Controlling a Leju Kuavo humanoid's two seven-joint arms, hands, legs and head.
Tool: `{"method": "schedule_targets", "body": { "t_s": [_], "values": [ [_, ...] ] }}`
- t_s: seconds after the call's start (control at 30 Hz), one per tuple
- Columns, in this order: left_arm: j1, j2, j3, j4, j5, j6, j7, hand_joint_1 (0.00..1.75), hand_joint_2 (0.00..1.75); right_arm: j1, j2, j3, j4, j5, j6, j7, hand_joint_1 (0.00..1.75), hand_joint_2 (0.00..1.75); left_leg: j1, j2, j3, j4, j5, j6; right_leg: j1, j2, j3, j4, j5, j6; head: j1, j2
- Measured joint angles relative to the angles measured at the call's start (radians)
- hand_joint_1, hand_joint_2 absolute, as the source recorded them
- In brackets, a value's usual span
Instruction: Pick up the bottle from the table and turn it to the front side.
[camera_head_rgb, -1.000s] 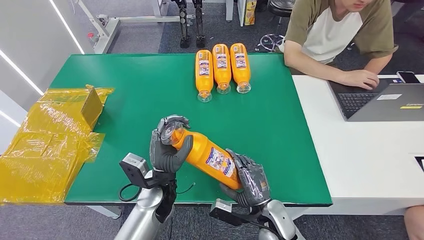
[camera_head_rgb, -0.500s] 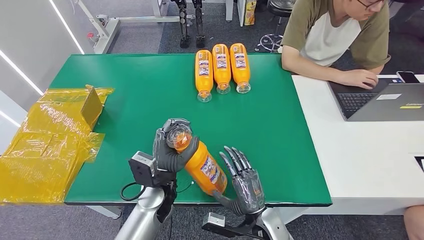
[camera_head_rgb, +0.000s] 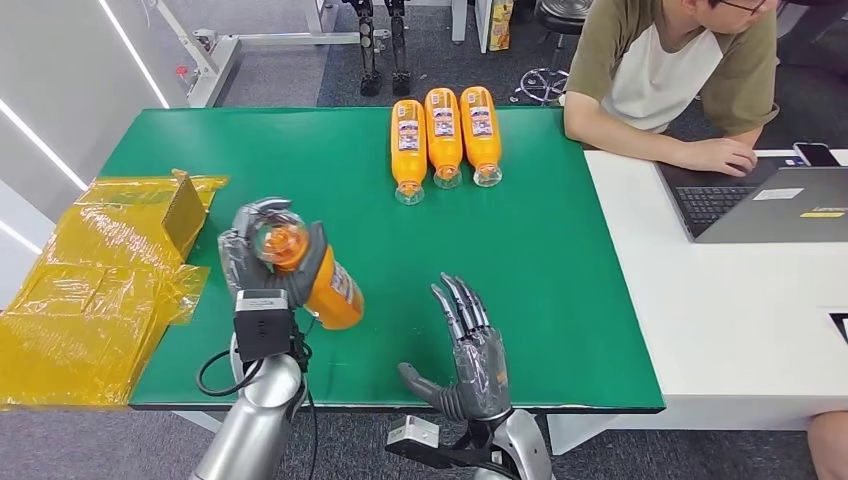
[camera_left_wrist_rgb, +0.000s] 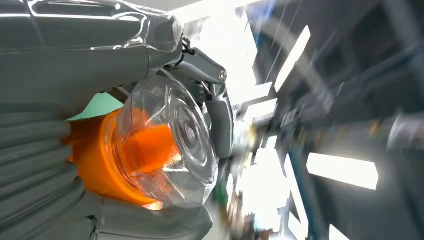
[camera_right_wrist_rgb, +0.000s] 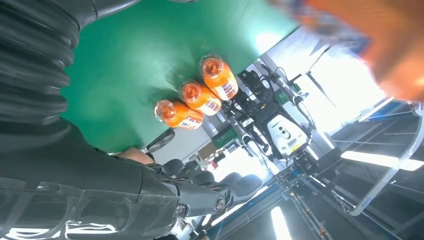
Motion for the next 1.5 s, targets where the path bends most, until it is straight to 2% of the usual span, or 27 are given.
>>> {"method": "schedule_targets", "body": {
  "t_s": [0.1,0.2,0.3,0.4,0.5,0.7,0.8,0.93,1.17,1.5],
  "values": [
    [-0.006,0.002,0.073,-0.077,-0.172,0.058,-0.038,1.75,1.75,0.004,0.011,-0.005,0.002,-0.015,0.0,-0.018,0.0,1.75,0.0,0.0,0.0,0.0,0.0,0.0,0.0,0.0,0.0,0.0,0.0,0.0,0.0,0.0],
    [-0.025,-0.021,0.206,-0.161,-0.398,0.063,-0.09,1.75,1.75,0.015,0.023,-0.015,0.002,-0.016,0.0,-0.035,0.0,1.75,0.0,0.0,0.0,0.0,0.0,0.0,0.0,0.0,0.0,0.0,0.0,0.0,0.0,0.0],
    [-0.06,-0.046,0.331,-0.213,-0.591,0.063,-0.095,1.75,1.75,0.03,0.034,-0.024,-0.003,-0.011,0.0,-0.032,0.0,1.75,0.0,0.0,0.0,0.0,0.0,0.0,0.0,0.0,0.0,0.0,0.0,0.0,0.0,0.0],
    [-0.105,-0.046,0.404,-0.218,-0.755,0.063,-0.009,1.75,1.75,0.043,0.039,-0.026,-0.016,-0.01,0.0,-0.017,0.0,1.75,0.0,0.0,0.0,0.0,0.0,-0.001,0.0,0.0,0.0,0.0,0.0,0.0,0.0,0.0],
    [-0.157,-0.013,0.422,-0.174,-0.886,0.062,0.133,1.75,1.75,0.05,0.041,-0.026,-0.028,-0.012,0.0,-0.011,0.0,1.75,0.0,0.0,0.001,0.0,0.001,-0.001,0.0,0.0,0.0,0.0,0.001,-0.001,0.0,0.0],
    [-0.253,0.09,0.38,0.042,-0.998,0.062,0.366,1.75,1.75,0.062,0.041,-0.031,-0.044,-0.018,0.0,-0.024,0.0,1.75,0.0,0.001,0.001,0.0,0.002,-0.002,0.0,0.001,0.0,0.0,0.001,-0.001,0.0,0.0],
    [-0.294,0.142,0.308,0.175,-0.978,0.062,0.465,1.75,1.75,0.07,0.041,-0.036,-0.048,-0.025,0.0,-0.038,0.0,1.75,0.0,0.001,0.001,0.0,0.002,-0.002,0.0,0.001,0.0,0.0,0.001,-0.001,0.0,0.0],
    [-0.351,0.2,0.21,0.43,-1.009,0.05,0.57,1.75,1.75,0.075,0.04,-0.039,-0.053,-0.049,0.0,-0.04,0.0,1.75,0.0,0.004,0.001,0.0,0.001,-0.002,0.0,0.005,-0.001,0.0,0.001,-0.002,0.0,0.0],
    [-0.343,0.264,0.095,0.654,-1.016,-0.023,0.642,1.75,1.75,0.081,0.038,-0.037,-0.059,-0.058,0.0,-0.024,0.0,1.75,0.0,0.007,0.0,-0.001,0.001,-0.003,0.0,0.008,-0.003,0.0,0.002,-0.002,0.0,0.0],
    [-0.281,0.317,-0.018,0.75,-1.021,-0.071,0.624,1.75,1.75,0.079,0.03,-0.024,-0.046,-0.106,0.002,-0.035,0.0,1.75,0.0,0.006,0.0,-0.002,0.001,-0.003,0.0,0.008,-0.003,0.0,0.001,-0.002,0.0,0.0]
  ]
}}
